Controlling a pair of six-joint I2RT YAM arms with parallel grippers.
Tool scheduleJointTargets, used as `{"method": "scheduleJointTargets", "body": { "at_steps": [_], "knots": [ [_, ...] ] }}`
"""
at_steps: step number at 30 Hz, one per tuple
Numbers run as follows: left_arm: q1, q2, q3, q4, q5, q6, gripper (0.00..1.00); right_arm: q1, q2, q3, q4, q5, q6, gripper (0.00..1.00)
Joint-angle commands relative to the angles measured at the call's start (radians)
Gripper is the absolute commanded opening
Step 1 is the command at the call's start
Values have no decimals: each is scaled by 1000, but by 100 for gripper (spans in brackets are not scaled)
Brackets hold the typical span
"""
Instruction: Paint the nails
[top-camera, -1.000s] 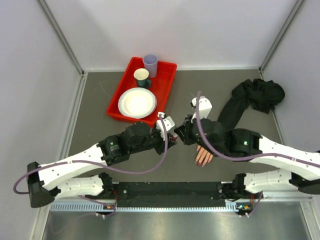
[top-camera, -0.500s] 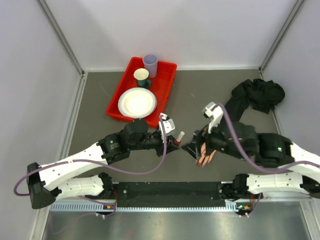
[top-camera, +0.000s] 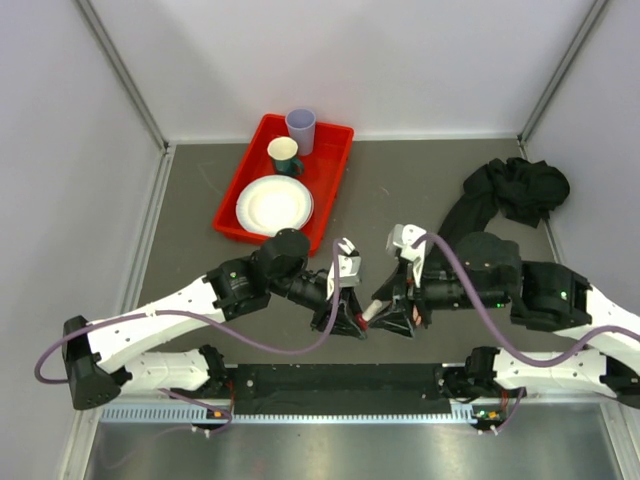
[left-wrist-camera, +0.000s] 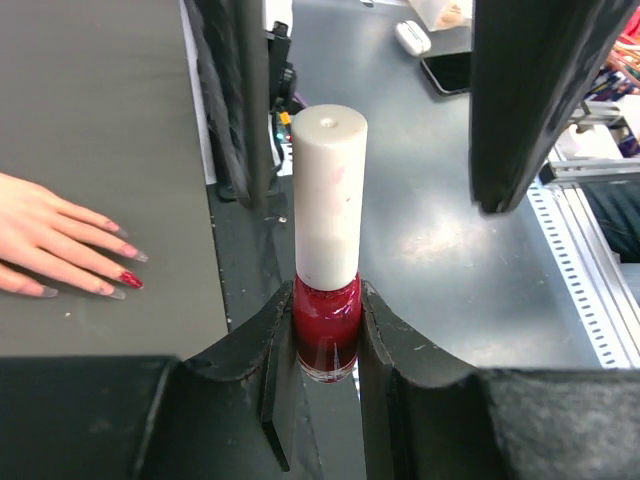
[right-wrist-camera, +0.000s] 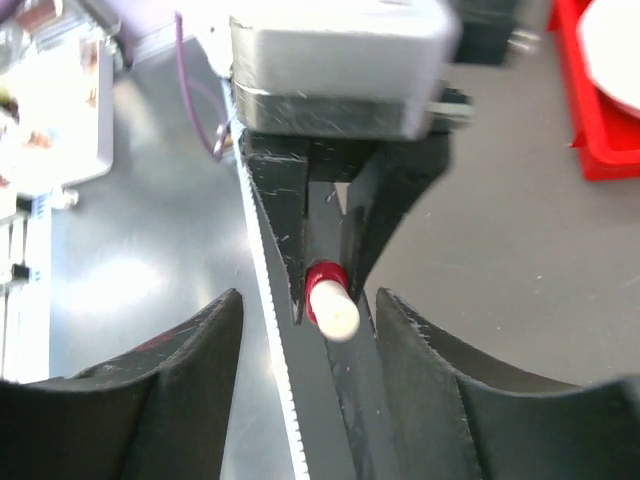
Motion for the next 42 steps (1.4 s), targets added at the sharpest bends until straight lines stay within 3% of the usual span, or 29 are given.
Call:
{"method": "scheduleJointTargets", "body": {
  "at_steps": [1,3,5,7,11,13,17,20,21,25,26,30,33,34,37,40,42],
  "knots": [
    [-1,1,44,36,74,-19,0,-17,9,32,36,-100,-38,48],
    [-1,2,44,37,75,-20,0,-26,12,30,36,-109,-41,38],
    [-1,2,46,37,69,-20,0,-30,20,30,34,-122,-41,37],
    [-1,-1,47,34,54,-17,0,-32,23,28,31,-134,-44,26],
    [-1,-33,50,26,-160,-13,0,-34,28,19,22,-102,-35,0],
    [-1,-42,56,20,-278,-19,0,-34,26,9,22,-48,-9,0],
    [-2,-59,60,8,-715,-39,0,-34,17,-25,22,227,79,0],
    [-1,-74,11,93,-890,-72,0,-32,28,-45,18,431,230,0],
    [-1,-70,3,111,-949,-74,0,-32,60,-42,-16,479,352,0],
    [-1,-30,-9,199,-1006,-83,0,50,166,27,-175,755,680,0],
    [-1,-16,-19,226,-1006,-82,0,66,182,42,-194,829,721,0],
    [-1,7,-9,224,-994,-70,0,68,195,76,-206,845,733,0],
    [-1,-8,-25,204,-907,-56,0,69,166,75,-179,804,637,24],
    [-1,-21,-29,197,-827,-54,0,66,138,71,-129,779,587,48],
    [-1,-71,-63,194,-675,-50,0,65,98,76,-94,676,395,78],
    [-1,-114,-89,172,-480,-48,0,39,46,76,-75,522,222,88],
    [-1,-127,-88,161,-339,-57,0,5,0,45,-24,307,124,89]
  ]
}}
